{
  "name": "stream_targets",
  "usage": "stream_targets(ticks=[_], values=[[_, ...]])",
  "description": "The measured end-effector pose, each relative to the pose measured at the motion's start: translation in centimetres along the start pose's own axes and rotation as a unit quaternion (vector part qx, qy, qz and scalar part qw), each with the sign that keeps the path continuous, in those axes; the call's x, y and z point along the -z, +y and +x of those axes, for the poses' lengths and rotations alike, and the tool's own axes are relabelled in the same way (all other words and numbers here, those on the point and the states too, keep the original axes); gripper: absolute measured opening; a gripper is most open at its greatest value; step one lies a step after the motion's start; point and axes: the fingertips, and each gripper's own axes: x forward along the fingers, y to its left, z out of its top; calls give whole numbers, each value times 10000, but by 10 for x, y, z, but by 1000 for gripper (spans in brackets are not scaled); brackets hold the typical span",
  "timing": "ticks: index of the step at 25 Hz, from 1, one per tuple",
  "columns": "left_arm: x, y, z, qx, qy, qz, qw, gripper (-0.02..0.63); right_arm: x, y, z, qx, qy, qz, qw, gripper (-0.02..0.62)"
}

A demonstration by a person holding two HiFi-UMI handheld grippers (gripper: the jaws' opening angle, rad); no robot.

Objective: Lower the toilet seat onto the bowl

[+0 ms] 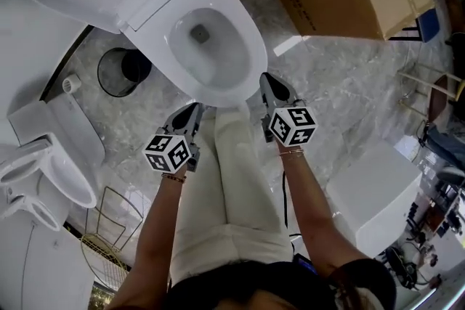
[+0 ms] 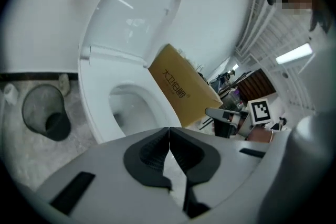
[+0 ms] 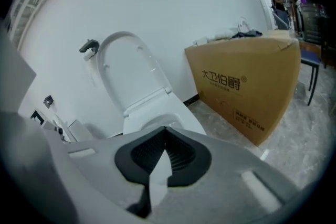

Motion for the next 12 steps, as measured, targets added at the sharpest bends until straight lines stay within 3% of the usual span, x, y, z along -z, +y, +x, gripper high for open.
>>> stream_targets(ticks=[8, 12], values=[[-85, -39, -73, -186, -780, 904, 9927, 5, -92, 58, -50, -161, -672, -759, 9947, 5], [-123, -55, -106, -350, -1156, 1069, 9869, 5, -127, 84, -75, -205, -842, -1086, 9903, 5]])
